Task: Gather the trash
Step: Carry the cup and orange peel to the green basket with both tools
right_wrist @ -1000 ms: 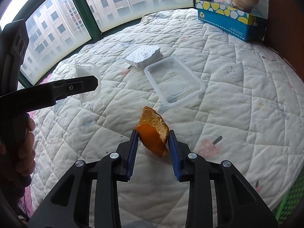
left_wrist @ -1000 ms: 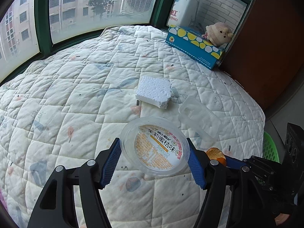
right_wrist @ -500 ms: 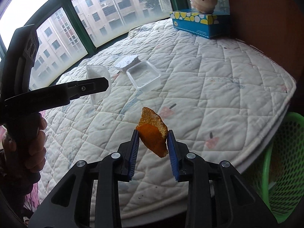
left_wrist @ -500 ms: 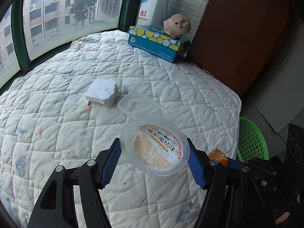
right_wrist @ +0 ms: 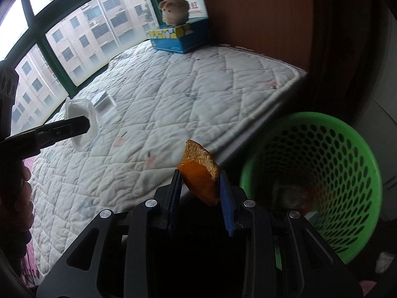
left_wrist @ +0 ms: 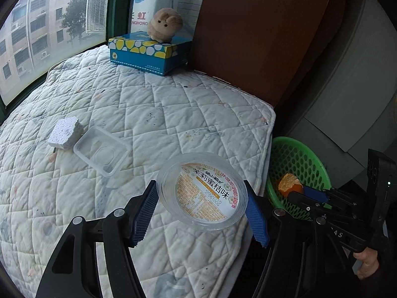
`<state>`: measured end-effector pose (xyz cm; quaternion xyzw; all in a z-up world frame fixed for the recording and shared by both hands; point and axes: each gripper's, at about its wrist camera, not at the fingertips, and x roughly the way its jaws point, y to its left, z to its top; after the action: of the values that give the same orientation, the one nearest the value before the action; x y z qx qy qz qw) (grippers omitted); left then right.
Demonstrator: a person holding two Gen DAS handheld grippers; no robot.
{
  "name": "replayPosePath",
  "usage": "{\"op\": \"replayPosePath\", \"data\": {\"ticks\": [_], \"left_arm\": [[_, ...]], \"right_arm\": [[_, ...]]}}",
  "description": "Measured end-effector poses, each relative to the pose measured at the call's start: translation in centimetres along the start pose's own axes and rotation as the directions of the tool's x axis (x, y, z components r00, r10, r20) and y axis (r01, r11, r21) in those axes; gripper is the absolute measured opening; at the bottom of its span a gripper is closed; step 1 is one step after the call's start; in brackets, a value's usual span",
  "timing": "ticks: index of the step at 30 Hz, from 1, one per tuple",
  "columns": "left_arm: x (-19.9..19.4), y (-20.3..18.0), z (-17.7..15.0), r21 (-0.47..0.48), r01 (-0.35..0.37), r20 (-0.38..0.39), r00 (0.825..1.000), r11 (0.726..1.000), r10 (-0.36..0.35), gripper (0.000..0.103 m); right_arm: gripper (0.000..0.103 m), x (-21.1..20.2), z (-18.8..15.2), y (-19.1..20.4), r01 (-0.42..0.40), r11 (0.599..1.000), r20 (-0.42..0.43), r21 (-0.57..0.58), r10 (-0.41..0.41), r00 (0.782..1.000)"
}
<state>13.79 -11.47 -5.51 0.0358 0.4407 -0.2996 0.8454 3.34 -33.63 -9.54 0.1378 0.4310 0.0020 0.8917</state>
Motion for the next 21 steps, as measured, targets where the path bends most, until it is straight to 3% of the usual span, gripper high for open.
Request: {"op": "replayPosePath", "data": {"ticks": [12,18,21], "left_arm": [[2.5,-6.0,0.6,0.074,0.05,-0.042,0.998,0.996,-0.047,0.065],[3.7,-8.7,0.6,0.103,0.076,-0.068,0.995,0.992,-0.069,0.065],[4.5,-10.2,0.6,0.126,0.087,-0.084,0.994,0.988,-0.076,0.065]], "right_arm": [[0.034,-0.3,-0.4,-9.9,0.16,0.978,-0.023,0.132,-0.158,0.987],[0.047,-1.1,-0.6,-12.2,0.175,0.969,-0.015,0.175,-0.175,0.984],[0.049,-2.0,-0.8,-12.9,0.183,0.966,-0.001,0.185,-0.186,0.983]]}}
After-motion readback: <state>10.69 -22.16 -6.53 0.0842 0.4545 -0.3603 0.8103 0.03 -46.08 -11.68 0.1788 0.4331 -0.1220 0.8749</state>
